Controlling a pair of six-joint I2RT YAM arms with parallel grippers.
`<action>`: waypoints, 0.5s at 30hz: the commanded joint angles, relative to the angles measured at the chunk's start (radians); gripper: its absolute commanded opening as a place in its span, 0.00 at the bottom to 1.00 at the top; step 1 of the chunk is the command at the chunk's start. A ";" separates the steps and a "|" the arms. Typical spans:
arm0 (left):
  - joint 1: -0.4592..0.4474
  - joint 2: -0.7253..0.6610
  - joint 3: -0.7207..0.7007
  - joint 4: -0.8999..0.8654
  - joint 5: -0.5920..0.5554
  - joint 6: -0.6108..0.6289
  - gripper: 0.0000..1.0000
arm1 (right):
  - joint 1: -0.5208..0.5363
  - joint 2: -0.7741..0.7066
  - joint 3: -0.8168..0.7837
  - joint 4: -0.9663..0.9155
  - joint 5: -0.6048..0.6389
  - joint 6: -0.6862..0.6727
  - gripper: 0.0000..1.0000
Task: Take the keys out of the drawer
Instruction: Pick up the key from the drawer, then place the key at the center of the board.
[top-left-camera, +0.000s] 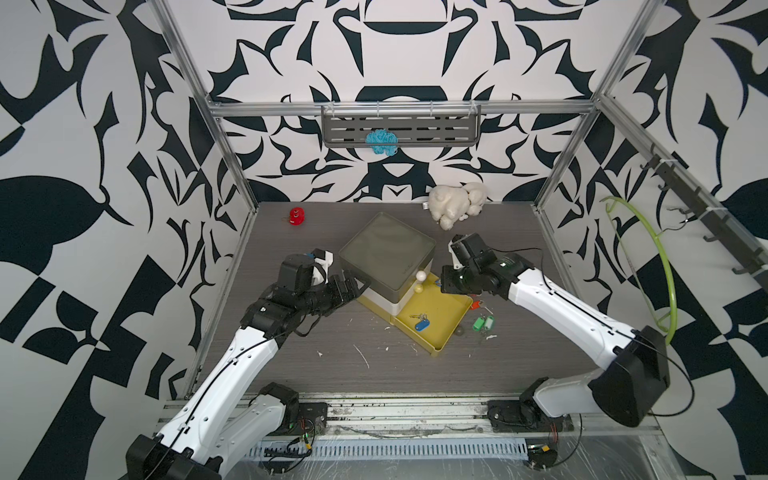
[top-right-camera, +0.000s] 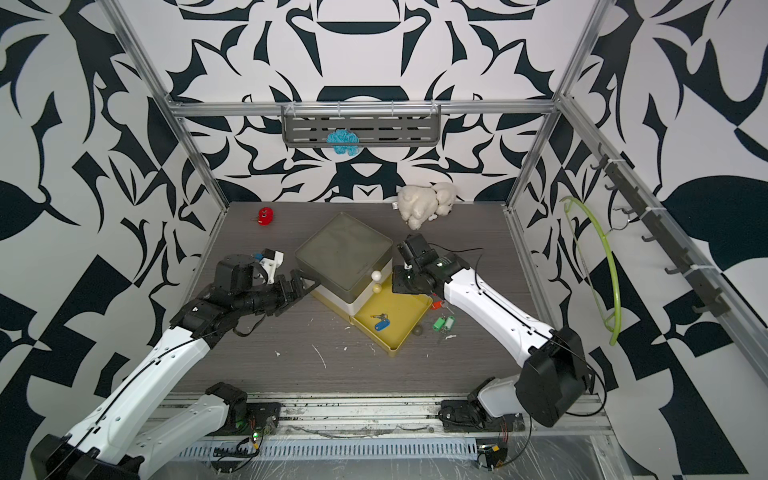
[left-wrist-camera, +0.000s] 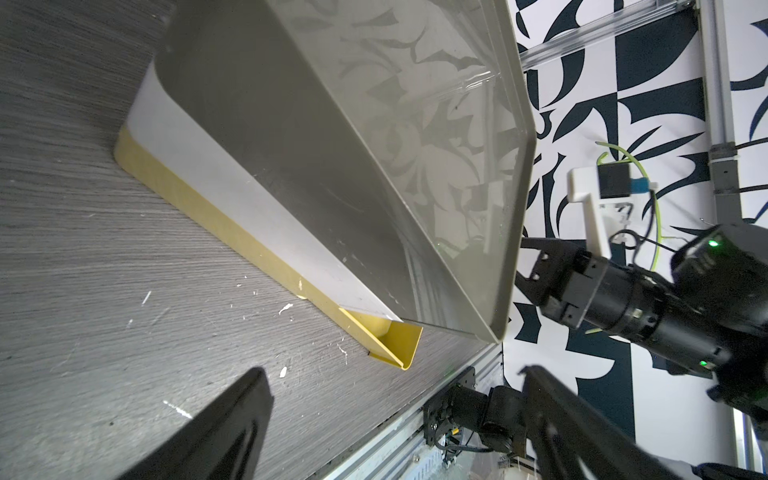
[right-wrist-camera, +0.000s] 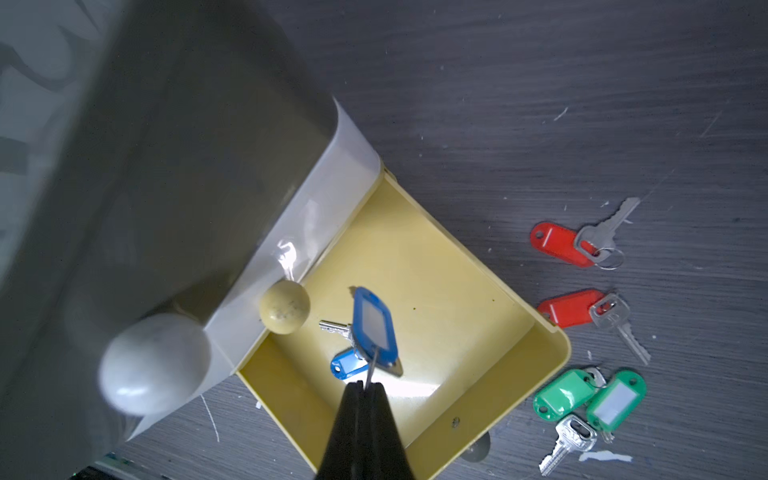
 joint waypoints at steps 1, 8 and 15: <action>0.004 0.004 0.010 0.032 0.033 0.015 0.99 | -0.029 -0.051 0.029 -0.056 0.038 0.020 0.00; 0.000 0.014 0.017 0.052 0.059 0.011 0.99 | -0.102 -0.158 -0.033 -0.101 0.052 0.021 0.00; -0.028 0.028 0.033 0.060 0.058 0.006 0.99 | -0.165 -0.277 -0.147 -0.116 0.046 0.046 0.00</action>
